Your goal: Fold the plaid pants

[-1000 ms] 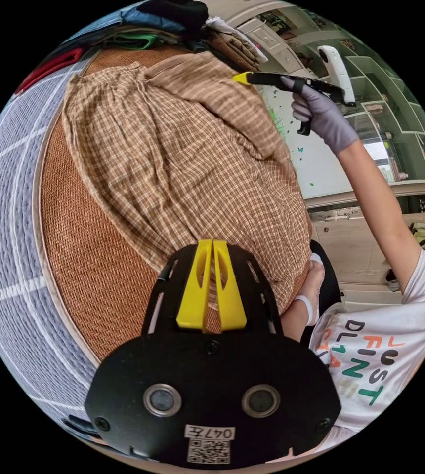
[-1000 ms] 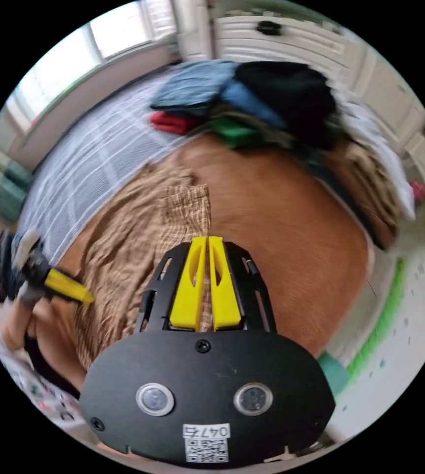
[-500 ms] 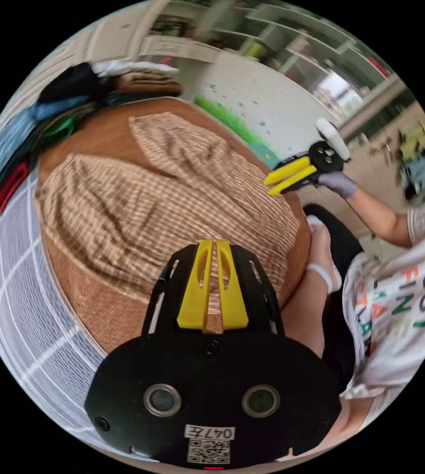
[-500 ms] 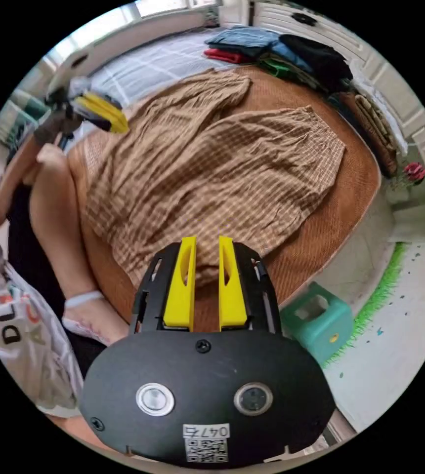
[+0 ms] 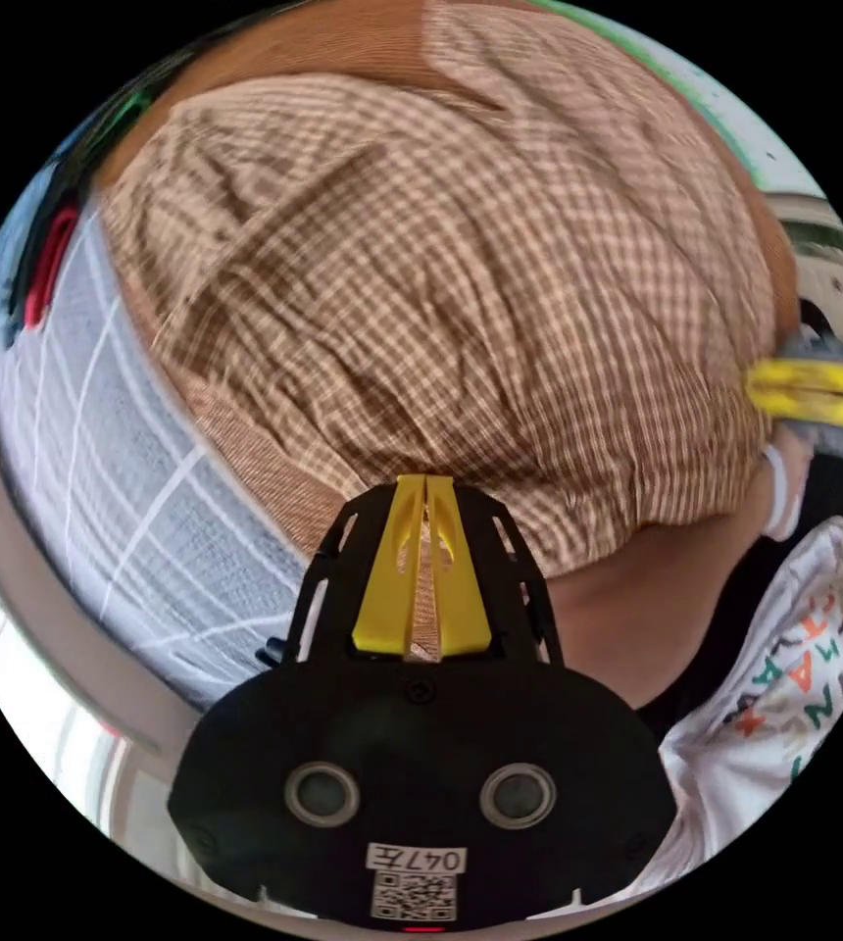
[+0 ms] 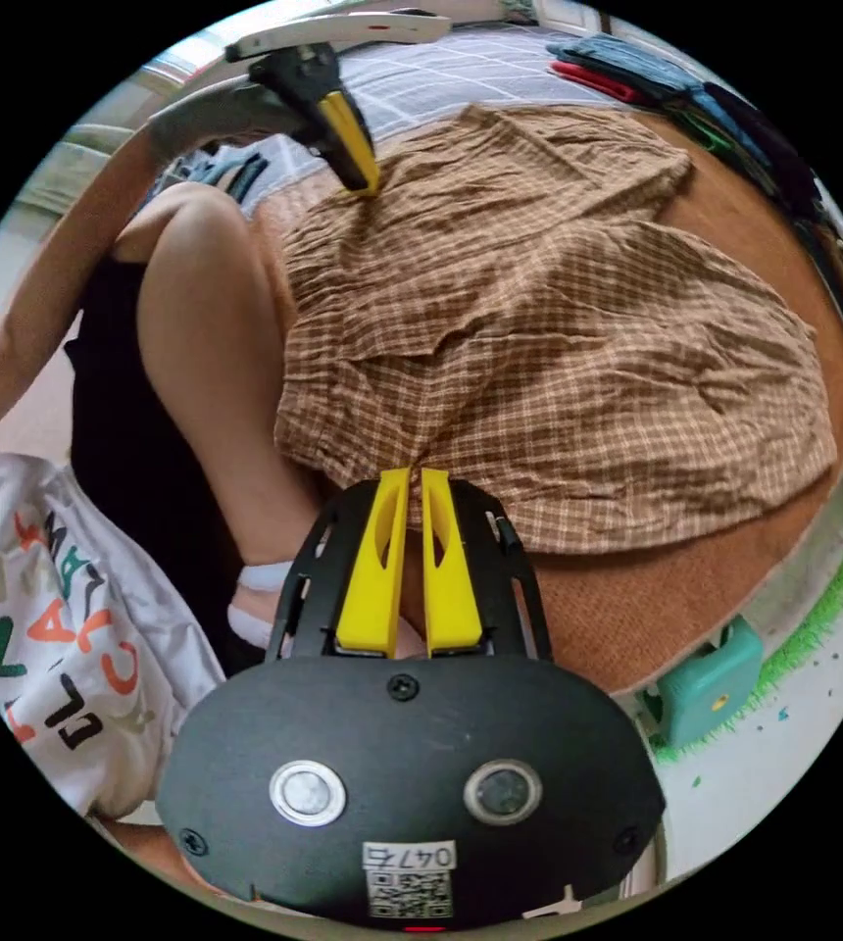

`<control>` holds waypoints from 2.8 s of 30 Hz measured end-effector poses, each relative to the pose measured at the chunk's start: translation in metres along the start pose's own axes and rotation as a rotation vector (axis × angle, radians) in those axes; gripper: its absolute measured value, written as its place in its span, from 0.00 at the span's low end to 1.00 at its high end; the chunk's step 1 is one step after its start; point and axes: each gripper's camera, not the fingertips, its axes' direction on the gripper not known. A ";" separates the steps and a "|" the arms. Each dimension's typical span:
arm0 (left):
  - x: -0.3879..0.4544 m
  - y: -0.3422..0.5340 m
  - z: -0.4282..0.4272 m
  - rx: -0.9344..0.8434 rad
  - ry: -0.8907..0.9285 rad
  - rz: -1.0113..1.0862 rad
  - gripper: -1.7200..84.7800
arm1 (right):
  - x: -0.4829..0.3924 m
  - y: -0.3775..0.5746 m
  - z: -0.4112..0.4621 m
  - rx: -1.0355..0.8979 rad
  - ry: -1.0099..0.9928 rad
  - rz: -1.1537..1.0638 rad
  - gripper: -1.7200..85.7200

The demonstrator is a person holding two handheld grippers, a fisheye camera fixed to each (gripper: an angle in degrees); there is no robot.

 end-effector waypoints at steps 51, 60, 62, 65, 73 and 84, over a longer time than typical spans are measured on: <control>0.047 0.226 -0.171 0.532 -0.132 0.267 0.13 | 0.213 0.466 0.109 0.556 0.227 0.670 0.07; 0.110 0.163 -0.101 0.341 -0.282 0.415 0.14 | 0.211 0.543 0.206 0.615 0.192 0.847 0.11; 0.106 0.146 -0.085 0.270 -0.317 0.390 0.11 | 0.223 0.555 0.223 0.635 0.174 0.925 0.11; 0.091 0.124 -0.052 0.143 -0.352 0.337 0.04 | 0.245 0.563 0.251 0.589 0.142 0.990 0.06; 0.042 0.152 -0.030 0.166 -0.194 0.332 0.01 | 0.227 0.611 0.259 0.699 0.146 0.911 0.01; -0.048 0.225 -0.001 0.247 0.085 0.430 0.01 | 0.186 0.698 0.228 0.861 0.085 0.826 0.01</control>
